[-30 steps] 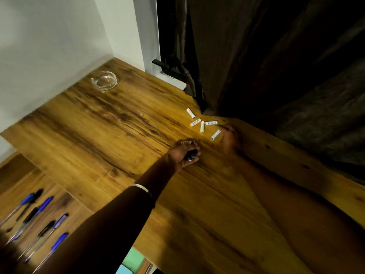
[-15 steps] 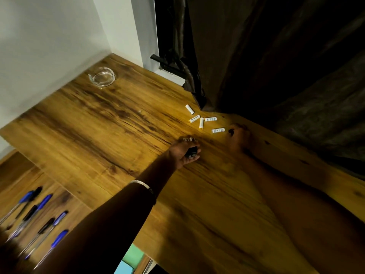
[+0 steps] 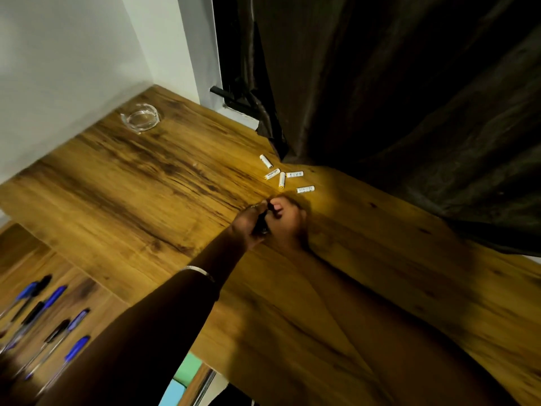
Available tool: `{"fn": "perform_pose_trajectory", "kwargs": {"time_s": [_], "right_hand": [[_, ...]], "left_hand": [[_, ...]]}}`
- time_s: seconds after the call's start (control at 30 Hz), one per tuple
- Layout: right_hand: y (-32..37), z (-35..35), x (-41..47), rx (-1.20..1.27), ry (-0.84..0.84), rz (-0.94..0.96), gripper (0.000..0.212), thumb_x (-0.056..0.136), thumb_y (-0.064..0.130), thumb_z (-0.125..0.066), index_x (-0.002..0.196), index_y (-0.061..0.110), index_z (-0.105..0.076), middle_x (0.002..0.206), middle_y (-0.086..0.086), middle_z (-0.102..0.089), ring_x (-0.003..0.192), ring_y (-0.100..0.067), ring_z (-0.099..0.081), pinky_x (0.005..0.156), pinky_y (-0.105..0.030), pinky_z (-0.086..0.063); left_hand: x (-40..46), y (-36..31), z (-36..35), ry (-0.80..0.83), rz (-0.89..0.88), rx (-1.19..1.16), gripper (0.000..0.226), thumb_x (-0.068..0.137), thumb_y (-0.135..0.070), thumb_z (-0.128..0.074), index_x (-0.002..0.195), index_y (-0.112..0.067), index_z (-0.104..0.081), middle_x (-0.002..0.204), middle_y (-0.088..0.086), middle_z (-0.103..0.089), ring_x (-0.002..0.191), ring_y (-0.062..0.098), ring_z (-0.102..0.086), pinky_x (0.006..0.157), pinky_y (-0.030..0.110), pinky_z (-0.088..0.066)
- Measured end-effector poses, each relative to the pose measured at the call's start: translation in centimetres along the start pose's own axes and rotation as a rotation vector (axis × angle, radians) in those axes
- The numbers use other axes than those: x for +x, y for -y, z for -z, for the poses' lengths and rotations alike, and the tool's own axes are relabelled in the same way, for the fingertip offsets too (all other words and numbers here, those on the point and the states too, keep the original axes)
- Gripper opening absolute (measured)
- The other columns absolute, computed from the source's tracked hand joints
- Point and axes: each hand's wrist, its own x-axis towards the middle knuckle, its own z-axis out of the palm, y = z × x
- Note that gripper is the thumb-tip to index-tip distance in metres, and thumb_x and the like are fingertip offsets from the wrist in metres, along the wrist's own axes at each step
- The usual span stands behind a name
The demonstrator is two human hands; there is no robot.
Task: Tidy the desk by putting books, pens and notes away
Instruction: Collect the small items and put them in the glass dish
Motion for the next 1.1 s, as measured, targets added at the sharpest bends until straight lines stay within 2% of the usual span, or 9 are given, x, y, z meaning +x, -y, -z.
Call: {"fn": "perform_pose_trajectory", "kwargs": {"time_s": [0.13, 0.23, 0.33, 0.43, 0.53, 0.7, 0.83, 1.0, 1.1], "right_hand": [[0.0, 0.0, -0.8, -0.036, 0.044, 0.015, 0.03, 0.089, 0.024, -0.059, 0.119, 0.025, -0.064, 0.118, 0.001, -0.065, 0.115, -0.022, -0.051, 0.091, -0.034, -0.047], [0.0, 0.0, -1.5, -0.041, 0.049, 0.099, 0.026, 0.089, 0.027, -0.06, 0.113, 0.023, -0.068, 0.114, 0.0, -0.064, 0.106, -0.021, -0.057, 0.087, -0.04, -0.053], [0.0, 0.2, -2.4, -0.001, 0.03, 0.21, 0.023, 0.086, 0.025, -0.063, 0.107, 0.02, -0.071, 0.107, -0.001, -0.066, 0.094, -0.018, -0.063, 0.08, -0.039, -0.056], [0.3, 0.0, -3.4, 0.051, 0.06, 0.225, 0.025, 0.086, 0.026, -0.062, 0.108, 0.02, -0.07, 0.109, 0.0, -0.066, 0.098, -0.016, -0.062, 0.084, -0.037, -0.055], [0.7, -0.7, -4.5, 0.077, 0.092, 0.235, 0.025, 0.087, 0.029, -0.062, 0.11, 0.021, -0.069, 0.11, 0.001, -0.066, 0.1, -0.015, -0.061, 0.085, -0.035, -0.054], [2.2, -2.7, -6.7, 0.202, 0.144, 0.163, 0.026, 0.09, 0.025, -0.063, 0.114, 0.017, -0.067, 0.111, 0.0, -0.069, 0.103, -0.013, -0.063, 0.089, -0.034, -0.054], [4.3, -4.7, -9.0, 0.225, 0.17, 0.133, 0.028, 0.09, 0.026, -0.062, 0.116, 0.015, -0.068, 0.113, -0.001, -0.07, 0.104, -0.014, -0.064, 0.092, -0.036, -0.053], [7.5, -7.7, -13.3, 0.264, 0.157, 0.118, 0.026, 0.089, 0.018, -0.063, 0.114, 0.01, -0.069, 0.11, -0.005, -0.072, 0.101, -0.018, -0.067, 0.09, -0.04, -0.055], [9.2, -9.4, -16.4, 0.301, 0.159, 0.076, 0.027, 0.09, 0.016, -0.063, 0.115, 0.007, -0.069, 0.111, -0.008, -0.071, 0.101, -0.02, -0.067, 0.091, -0.041, -0.055]], "left_hand": [[-1.3, 0.2, 0.5, -0.022, -0.027, -0.066, 0.026, 0.101, -0.024, -0.039, 0.089, -0.013, -0.059, 0.061, 0.0, -0.07, 0.05, 0.011, -0.066, 0.046, 0.018, -0.051], [-1.9, 0.5, 1.1, -0.027, -0.046, -0.087, 0.022, 0.1, -0.023, -0.045, 0.092, -0.009, -0.06, 0.067, 0.004, -0.073, 0.057, 0.013, -0.069, 0.051, 0.021, -0.055], [-2.6, 0.6, 1.8, -0.039, -0.057, -0.071, 0.022, 0.099, -0.022, -0.046, 0.088, -0.01, -0.06, 0.065, 0.002, -0.072, 0.055, 0.011, -0.068, 0.051, 0.021, -0.055], [-3.6, 0.7, 2.7, -0.062, -0.063, -0.061, 0.023, 0.1, -0.022, -0.045, 0.083, -0.013, -0.058, 0.059, -0.001, -0.069, 0.051, 0.008, -0.066, 0.05, 0.018, -0.054], [-4.5, 0.9, 4.0, -0.065, -0.066, -0.039, 0.023, 0.1, -0.022, -0.043, 0.085, -0.014, -0.059, 0.061, -0.002, -0.07, 0.057, 0.009, -0.066, 0.054, 0.019, -0.054], [-7.1, 1.1, 6.2, -0.047, -0.06, -0.012, 0.029, 0.102, -0.022, -0.036, 0.087, -0.014, -0.059, 0.061, -0.001, -0.071, 0.056, 0.01, -0.066, 0.058, 0.023, -0.052], [-9.4, 0.8, 9.0, -0.001, -0.071, -0.036, 0.032, 0.102, -0.017, -0.031, 0.085, -0.01, -0.057, 0.059, 0.001, -0.07, 0.05, 0.01, -0.067, 0.049, 0.017, -0.053], [-13.2, 0.7, 13.8, -0.001, -0.084, -0.056, 0.029, 0.101, -0.018, -0.033, 0.087, -0.011, -0.057, 0.07, 0.004, -0.069, 0.054, 0.012, -0.066, 0.049, 0.018, -0.053], [-15.9, 1.2, 16.4, 0.002, -0.092, -0.075, 0.028, 0.101, -0.019, -0.034, 0.088, -0.011, -0.057, 0.07, 0.005, -0.069, 0.053, 0.011, -0.067, 0.047, 0.019, -0.053]]}}
